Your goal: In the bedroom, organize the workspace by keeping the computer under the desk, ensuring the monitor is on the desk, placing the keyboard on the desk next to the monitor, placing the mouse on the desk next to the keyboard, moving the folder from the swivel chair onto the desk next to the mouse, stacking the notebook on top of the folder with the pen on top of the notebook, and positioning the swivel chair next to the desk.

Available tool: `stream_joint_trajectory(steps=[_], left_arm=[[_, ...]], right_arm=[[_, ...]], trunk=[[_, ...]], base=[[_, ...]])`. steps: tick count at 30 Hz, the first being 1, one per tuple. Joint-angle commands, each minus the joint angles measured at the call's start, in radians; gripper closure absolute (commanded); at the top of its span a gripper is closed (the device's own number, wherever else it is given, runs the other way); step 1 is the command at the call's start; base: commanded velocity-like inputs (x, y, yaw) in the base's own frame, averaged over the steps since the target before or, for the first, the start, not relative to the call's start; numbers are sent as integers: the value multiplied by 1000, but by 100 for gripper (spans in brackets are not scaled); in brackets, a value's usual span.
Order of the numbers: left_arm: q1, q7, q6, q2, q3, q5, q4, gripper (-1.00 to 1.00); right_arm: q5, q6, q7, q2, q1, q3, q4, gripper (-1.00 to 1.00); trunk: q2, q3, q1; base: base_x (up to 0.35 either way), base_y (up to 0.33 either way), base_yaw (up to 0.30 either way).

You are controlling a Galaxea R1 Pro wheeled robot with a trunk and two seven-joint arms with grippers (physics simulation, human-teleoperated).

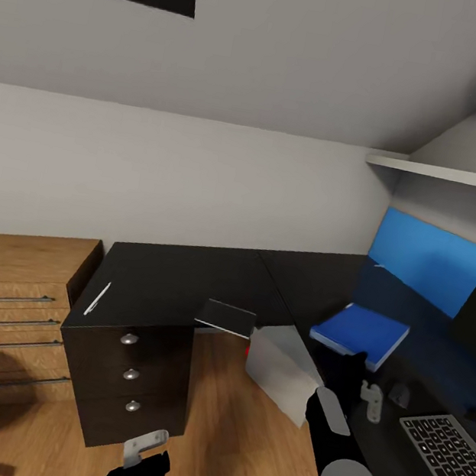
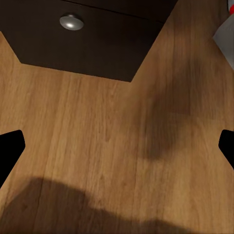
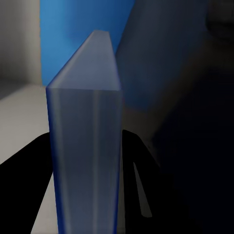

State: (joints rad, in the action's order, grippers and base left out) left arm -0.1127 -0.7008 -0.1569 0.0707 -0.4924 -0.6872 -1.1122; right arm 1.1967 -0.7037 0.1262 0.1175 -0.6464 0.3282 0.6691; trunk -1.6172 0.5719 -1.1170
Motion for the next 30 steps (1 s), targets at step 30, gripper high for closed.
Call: stream_joint_trajectory(steps=[30], left_arm=[[-1, -6, -4, -2, -2, 20, 0, -100]], right_arm=[[9, -2, 4, -1, -1, 9, -24, 100]], trunk=[[-1, 1, 0]], base=[[15, -2, 0]])
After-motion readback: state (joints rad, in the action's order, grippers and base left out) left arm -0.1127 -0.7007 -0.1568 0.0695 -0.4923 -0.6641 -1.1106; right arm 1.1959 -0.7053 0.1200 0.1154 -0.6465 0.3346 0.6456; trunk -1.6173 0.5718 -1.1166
